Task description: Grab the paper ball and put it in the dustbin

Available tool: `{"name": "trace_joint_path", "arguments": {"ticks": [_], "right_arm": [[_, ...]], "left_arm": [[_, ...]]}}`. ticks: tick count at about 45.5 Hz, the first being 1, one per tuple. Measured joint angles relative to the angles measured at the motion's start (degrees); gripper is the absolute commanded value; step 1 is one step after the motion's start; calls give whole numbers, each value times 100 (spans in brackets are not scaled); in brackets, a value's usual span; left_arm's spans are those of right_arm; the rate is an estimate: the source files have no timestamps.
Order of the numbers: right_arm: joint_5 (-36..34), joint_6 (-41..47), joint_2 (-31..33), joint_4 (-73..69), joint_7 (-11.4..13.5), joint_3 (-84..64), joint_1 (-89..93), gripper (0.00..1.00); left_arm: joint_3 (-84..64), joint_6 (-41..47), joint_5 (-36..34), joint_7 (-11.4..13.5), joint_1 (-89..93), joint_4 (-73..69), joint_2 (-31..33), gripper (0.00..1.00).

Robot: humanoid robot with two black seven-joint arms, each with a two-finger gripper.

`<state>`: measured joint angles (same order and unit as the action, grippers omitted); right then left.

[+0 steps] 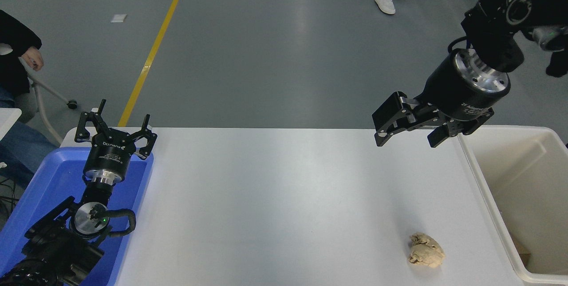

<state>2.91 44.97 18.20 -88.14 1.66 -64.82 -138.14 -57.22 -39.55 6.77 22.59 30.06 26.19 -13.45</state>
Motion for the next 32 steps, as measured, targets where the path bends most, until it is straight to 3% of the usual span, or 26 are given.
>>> {"name": "trace_joint_path", "arguments": {"ticks": [32], "right_arm": [[88,-165,-158,422,1,26,871,100]], "left_arm": [[-2,8,-1,9,10,0,2,100]]}}
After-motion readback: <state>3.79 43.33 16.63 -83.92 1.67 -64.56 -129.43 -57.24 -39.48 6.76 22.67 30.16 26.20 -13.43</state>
